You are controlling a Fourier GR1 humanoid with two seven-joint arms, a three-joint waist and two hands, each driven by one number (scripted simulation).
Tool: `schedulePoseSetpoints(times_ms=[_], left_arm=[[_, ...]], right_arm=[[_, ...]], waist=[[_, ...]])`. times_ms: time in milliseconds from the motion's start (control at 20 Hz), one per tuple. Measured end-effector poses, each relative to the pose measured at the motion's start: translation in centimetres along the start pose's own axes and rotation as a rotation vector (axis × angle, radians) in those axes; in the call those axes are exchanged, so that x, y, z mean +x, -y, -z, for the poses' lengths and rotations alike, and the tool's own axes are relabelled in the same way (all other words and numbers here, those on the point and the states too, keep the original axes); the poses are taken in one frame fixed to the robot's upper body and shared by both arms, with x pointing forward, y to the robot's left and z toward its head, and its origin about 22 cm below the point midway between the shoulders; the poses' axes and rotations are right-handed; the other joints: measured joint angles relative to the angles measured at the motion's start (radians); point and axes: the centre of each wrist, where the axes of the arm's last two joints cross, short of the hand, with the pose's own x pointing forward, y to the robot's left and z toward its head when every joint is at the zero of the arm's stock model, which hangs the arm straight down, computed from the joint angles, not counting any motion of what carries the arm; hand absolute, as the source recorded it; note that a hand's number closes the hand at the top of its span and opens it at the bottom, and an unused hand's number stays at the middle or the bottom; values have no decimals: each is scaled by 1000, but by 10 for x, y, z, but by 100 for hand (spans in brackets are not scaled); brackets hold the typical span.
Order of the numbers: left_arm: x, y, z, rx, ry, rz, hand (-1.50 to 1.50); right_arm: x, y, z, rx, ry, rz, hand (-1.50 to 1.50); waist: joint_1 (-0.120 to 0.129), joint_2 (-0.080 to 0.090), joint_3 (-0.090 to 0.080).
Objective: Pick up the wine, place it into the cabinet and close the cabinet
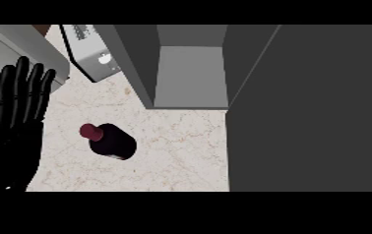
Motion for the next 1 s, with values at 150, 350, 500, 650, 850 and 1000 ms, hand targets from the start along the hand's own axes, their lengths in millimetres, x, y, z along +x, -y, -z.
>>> schedulePoseSetpoints(times_ms=[150, 350, 500, 650, 850, 1000], left_arm=[[-5, -1, 1, 119, -17, 75, -150], [-12, -7, 1, 397, -67, 180, -150], [-17, 3, 8, 564, -118, 92, -150], [-21, 24, 19, 662, -149, 46, -150], [-22, 55, 40, 732, -162, 13, -150], [-21, 72, 53, 750, -171, 4, -150]], right_arm=[[2, 4, -5, 3, 4, -18, -150], [7, 3, -12, 35, -4, 4, -150], [7, 0, -19, 133, -72, 67, -150], [17, 0, -25, 193, -111, 102, -150], [33, 8, -30, 224, -134, 121, -150], [43, 12, -30, 227, -139, 129, -150]], waist=[[-2, -10, 15], [-6, -16, 23], [-15, -17, 25], [-19, -18, 26], [-15, -19, 27], [-9, -19, 28]])
